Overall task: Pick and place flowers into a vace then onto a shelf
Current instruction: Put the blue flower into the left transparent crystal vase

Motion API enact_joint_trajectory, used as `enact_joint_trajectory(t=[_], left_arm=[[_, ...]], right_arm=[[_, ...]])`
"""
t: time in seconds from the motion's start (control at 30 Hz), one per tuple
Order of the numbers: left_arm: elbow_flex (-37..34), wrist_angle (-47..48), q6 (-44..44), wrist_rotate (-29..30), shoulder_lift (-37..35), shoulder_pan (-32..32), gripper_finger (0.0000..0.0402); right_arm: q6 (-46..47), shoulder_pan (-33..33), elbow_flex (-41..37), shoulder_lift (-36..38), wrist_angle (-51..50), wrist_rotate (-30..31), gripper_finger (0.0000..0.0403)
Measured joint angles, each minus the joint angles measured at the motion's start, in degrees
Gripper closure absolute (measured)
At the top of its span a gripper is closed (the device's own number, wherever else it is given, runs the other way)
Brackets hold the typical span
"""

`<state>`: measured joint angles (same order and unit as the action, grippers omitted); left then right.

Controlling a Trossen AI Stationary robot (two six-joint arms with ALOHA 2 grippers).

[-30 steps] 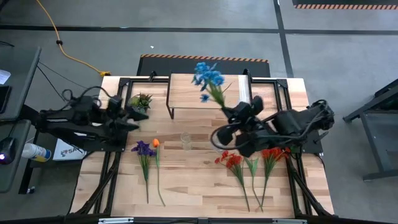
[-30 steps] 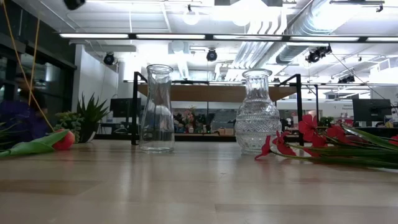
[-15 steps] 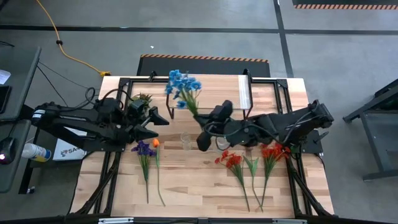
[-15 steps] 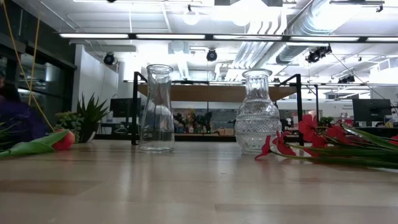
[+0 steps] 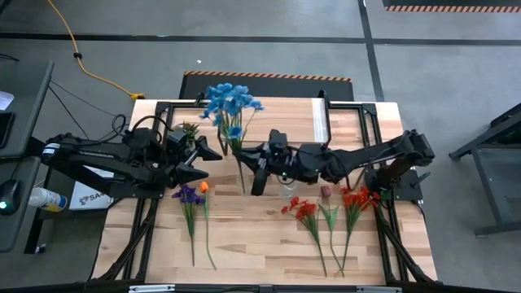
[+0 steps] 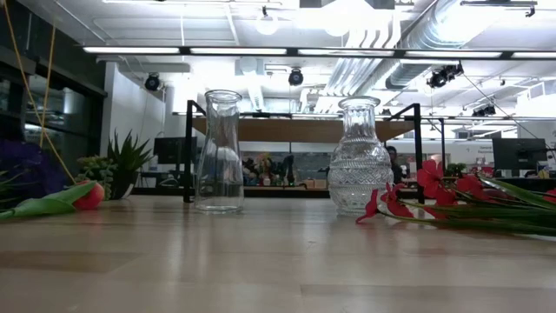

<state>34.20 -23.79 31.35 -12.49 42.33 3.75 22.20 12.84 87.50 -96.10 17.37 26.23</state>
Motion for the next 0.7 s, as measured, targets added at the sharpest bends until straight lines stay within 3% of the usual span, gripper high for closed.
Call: enact_joint_trajectory(t=[0.33, 0.7], left_arm=[[0.0, 0.21, -4.13, 5.39, 0.12, 0.0, 0.0007], [0.04, -2.04, -3.91, 5.57, 6.0, 0.0, 0.0007]], right_arm=[[1.87, -1.32, -1.21, -3.48, 11.77, -6.28, 0.04], [3.25, -2.49, -1.2, -6.03, 16.3, -7.75, 0.04]])
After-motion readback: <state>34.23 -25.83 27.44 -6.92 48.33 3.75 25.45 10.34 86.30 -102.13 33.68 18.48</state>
